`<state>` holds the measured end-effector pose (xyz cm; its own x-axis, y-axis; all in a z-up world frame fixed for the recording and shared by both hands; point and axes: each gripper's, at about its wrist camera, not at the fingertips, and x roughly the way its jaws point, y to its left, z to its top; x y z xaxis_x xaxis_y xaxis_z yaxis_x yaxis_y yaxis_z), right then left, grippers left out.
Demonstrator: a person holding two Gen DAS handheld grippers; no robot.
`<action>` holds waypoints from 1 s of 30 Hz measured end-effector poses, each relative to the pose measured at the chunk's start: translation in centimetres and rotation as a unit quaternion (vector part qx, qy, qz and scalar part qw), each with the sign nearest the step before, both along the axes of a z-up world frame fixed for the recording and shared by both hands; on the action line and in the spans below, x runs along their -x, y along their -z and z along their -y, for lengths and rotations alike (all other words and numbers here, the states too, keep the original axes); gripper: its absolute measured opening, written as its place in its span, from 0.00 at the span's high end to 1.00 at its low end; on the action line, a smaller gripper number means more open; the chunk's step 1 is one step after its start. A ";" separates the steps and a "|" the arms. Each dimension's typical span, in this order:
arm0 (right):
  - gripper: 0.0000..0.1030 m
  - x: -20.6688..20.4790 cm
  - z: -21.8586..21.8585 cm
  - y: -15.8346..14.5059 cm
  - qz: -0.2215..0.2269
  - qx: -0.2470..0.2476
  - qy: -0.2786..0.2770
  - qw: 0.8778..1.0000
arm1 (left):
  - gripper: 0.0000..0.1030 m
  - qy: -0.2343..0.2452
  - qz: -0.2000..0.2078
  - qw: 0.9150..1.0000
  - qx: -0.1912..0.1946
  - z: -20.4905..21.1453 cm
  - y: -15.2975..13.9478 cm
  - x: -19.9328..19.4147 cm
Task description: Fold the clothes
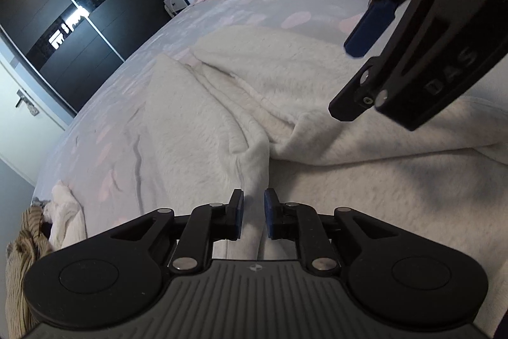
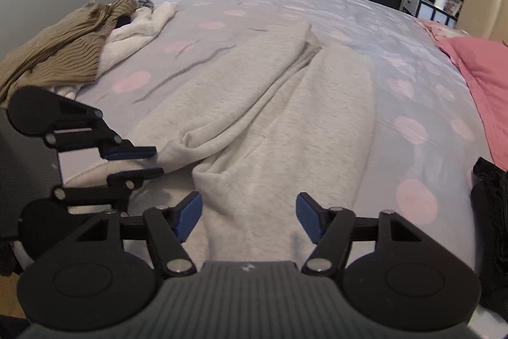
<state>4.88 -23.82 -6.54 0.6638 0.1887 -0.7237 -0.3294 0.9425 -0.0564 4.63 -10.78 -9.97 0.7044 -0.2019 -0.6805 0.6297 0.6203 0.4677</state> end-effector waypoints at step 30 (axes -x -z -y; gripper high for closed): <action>0.92 2.2 -4.9 0.3 0.106 0.327 -0.057 0.937 | 0.88 -0.059 -0.111 0.975 0.182 -3.0 -5.0 -4.6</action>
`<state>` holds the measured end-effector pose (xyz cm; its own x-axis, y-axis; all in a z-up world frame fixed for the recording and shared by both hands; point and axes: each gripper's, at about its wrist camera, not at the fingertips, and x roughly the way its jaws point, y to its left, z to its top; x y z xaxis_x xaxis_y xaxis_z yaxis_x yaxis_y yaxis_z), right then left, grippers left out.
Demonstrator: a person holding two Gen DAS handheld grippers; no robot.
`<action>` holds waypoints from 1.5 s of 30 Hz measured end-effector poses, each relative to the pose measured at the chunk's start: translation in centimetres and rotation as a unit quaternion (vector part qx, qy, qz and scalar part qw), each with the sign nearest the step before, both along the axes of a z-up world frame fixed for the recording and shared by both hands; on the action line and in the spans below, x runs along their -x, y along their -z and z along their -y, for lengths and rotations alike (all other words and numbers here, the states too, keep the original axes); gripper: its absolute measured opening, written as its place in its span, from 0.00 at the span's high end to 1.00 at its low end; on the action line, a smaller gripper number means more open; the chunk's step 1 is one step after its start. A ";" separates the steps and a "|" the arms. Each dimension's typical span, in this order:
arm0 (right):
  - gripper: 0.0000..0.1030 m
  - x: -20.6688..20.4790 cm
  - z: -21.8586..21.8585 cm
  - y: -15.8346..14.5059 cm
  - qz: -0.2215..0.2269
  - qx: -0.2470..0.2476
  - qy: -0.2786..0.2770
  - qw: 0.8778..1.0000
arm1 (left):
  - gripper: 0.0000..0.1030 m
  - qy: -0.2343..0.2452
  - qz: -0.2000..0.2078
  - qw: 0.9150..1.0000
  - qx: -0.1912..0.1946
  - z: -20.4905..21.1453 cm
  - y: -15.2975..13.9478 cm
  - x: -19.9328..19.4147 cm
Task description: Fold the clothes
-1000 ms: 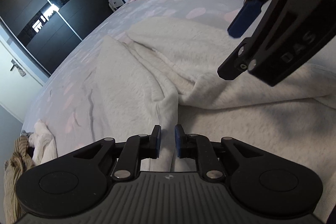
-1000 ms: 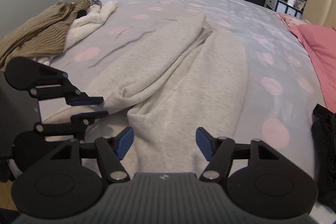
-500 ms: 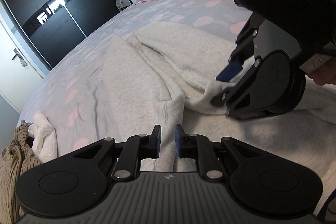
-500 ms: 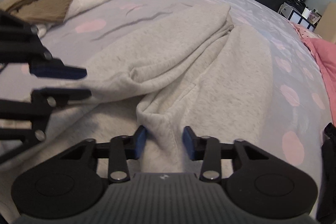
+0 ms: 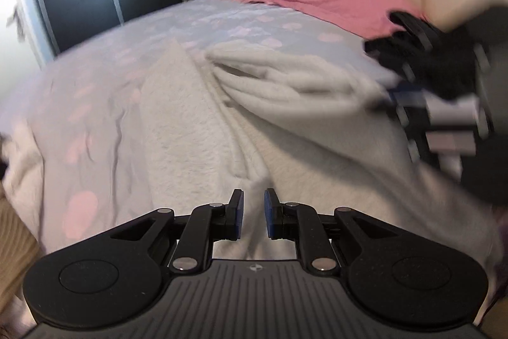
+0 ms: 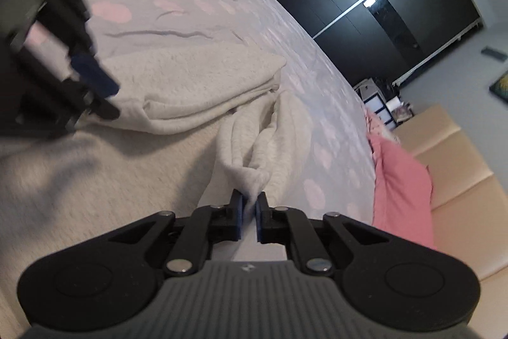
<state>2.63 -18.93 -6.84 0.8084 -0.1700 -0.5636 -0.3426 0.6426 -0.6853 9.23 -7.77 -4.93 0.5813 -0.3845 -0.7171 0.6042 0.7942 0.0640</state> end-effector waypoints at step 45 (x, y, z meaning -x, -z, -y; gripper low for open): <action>0.90 -2.7 -0.2 2.7 -0.084 -0.036 -0.051 0.995 | 0.98 -0.039 -0.187 0.967 0.169 2.7 3.5 -18.4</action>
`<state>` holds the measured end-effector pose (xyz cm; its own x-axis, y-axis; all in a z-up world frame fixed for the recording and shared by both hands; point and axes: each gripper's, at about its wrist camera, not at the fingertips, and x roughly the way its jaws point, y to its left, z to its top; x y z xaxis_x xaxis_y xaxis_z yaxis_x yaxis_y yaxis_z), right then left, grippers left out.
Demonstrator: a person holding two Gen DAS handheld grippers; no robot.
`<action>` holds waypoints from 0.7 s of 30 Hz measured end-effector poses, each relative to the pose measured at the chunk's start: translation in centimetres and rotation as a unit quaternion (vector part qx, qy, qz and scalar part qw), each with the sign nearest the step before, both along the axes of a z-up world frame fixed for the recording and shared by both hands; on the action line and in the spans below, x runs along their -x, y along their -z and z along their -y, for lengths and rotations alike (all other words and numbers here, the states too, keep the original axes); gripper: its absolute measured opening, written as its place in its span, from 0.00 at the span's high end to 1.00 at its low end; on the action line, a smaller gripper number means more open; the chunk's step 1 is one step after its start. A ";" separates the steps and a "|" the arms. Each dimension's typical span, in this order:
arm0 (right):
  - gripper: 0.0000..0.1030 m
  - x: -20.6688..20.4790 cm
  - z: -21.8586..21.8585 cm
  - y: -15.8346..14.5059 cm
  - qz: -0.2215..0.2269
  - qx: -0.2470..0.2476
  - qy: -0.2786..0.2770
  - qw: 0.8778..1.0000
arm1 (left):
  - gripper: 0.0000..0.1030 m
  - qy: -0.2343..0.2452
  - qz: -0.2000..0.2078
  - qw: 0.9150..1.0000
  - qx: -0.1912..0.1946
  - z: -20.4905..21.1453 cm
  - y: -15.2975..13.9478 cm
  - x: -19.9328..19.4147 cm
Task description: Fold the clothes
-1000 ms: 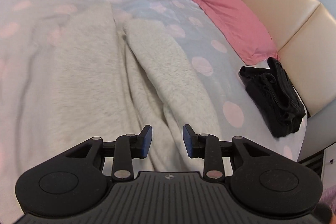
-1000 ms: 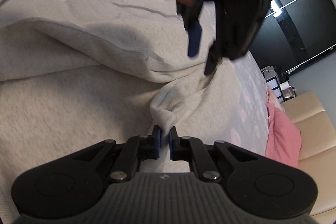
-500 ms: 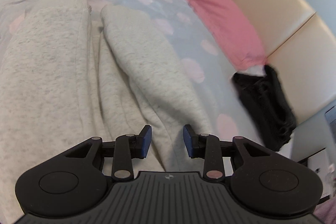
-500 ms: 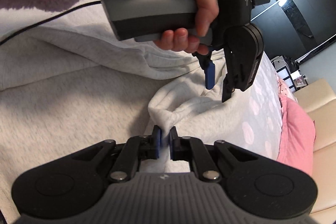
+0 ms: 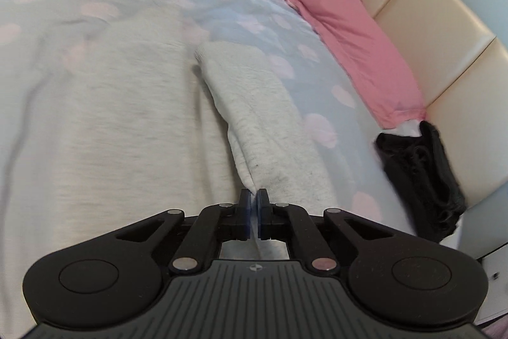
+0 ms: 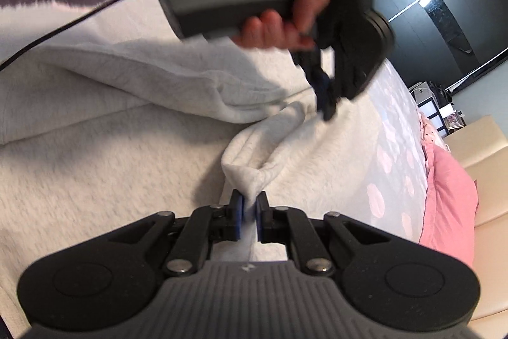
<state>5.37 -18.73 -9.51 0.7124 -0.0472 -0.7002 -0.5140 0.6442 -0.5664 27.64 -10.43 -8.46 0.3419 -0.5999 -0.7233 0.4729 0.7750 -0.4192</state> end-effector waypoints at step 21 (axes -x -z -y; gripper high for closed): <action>0.83 -0.9 -1.2 1.0 -0.020 0.007 -0.021 1.000 | 0.87 0.000 -0.010 0.999 -0.039 1.5 1.7 0.6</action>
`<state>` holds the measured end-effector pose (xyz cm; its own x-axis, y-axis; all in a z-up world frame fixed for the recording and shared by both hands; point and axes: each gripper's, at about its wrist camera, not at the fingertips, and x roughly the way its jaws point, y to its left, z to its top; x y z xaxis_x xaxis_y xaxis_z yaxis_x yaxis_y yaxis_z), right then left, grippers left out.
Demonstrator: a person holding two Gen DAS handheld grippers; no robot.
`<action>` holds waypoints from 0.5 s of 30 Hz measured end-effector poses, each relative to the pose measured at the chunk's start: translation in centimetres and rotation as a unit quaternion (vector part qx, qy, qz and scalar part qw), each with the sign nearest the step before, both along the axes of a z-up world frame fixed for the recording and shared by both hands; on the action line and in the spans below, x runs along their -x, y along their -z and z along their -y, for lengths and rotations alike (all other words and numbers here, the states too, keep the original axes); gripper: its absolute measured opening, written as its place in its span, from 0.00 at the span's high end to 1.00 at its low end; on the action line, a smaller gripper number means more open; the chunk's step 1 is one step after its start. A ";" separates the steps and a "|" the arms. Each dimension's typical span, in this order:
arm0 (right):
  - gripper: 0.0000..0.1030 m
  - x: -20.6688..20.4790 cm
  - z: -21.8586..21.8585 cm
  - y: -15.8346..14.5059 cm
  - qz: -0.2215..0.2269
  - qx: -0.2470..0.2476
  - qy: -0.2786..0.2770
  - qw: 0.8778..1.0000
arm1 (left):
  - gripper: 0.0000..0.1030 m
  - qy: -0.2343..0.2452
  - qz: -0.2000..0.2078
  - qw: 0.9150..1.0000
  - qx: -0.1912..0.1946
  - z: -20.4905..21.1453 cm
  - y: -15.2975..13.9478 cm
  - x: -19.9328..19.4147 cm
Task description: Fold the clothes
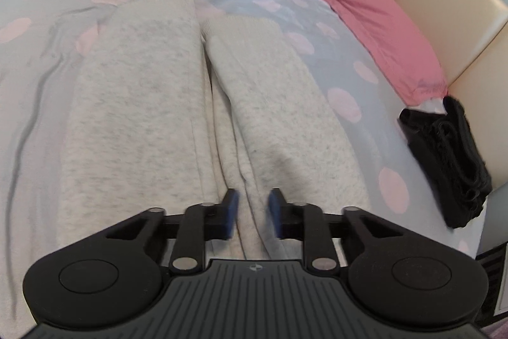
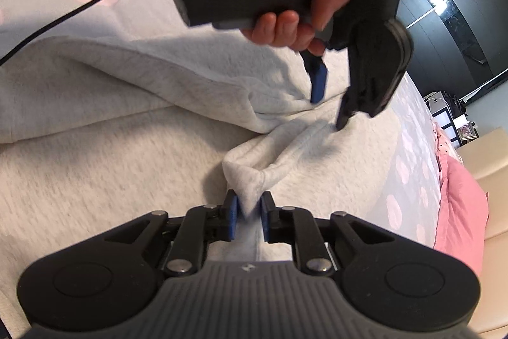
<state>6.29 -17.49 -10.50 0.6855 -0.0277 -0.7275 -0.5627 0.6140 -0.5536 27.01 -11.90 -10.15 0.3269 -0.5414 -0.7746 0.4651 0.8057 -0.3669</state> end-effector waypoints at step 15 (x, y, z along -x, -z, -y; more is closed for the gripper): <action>0.90 -2.1 1.7 -1.4 0.000 0.075 0.073 0.995 | 0.95 0.058 -0.020 0.996 0.064 5.6 -0.2 -1.0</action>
<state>8.41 -19.17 -9.13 0.6661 -0.2342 -0.7081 -0.4745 0.5994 -0.6446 27.96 -17.54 -9.91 0.2259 -0.6684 -0.7087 0.5351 0.6931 -0.4830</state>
